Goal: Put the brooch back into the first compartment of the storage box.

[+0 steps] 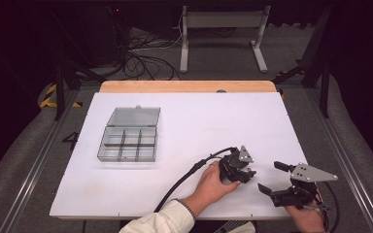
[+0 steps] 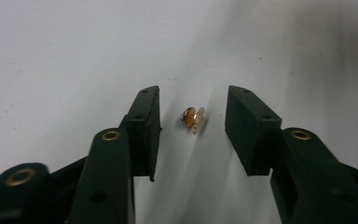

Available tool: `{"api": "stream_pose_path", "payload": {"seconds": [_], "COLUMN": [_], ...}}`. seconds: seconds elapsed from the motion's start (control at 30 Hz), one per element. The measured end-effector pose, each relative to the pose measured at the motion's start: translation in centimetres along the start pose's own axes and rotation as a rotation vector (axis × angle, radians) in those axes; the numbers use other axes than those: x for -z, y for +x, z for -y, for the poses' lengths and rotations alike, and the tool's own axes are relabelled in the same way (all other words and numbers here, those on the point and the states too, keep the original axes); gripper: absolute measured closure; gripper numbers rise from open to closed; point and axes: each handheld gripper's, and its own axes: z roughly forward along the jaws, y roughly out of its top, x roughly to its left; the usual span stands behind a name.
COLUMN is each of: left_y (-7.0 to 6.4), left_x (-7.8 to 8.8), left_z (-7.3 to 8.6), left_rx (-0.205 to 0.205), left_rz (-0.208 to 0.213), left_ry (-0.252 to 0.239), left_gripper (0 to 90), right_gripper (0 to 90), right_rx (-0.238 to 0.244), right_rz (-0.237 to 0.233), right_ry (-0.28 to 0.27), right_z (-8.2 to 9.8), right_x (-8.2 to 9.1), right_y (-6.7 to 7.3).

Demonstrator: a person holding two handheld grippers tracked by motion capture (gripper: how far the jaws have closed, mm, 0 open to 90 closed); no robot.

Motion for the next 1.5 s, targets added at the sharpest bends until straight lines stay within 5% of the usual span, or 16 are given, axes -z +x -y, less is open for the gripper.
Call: {"api": "stream_pose_path", "payload": {"seconds": [0.4,0.8,1.5], "left_y": [0.2,0.0,1.1], "left_x": [-0.2,0.3,5.9], "left_z": [-0.2,-0.3,0.4], "left_rx": [-0.006,-0.026,-0.003], "left_rz": [0.0,-0.001,-0.017], "left_ry": [0.021,0.028,-0.025], "left_gripper": [77.6,79.4,79.4], "right_gripper": [3.8,3.9,3.9], "right_rx": [0.006,0.0,0.001], "right_rz": [-0.007,-0.004,0.001], "right_ry": [0.004,0.008,0.011], "right_z": [0.0,0.1,0.1], "right_x": [-0.1,-0.1,-0.2], "right_y": [0.0,-0.1,0.0]}}
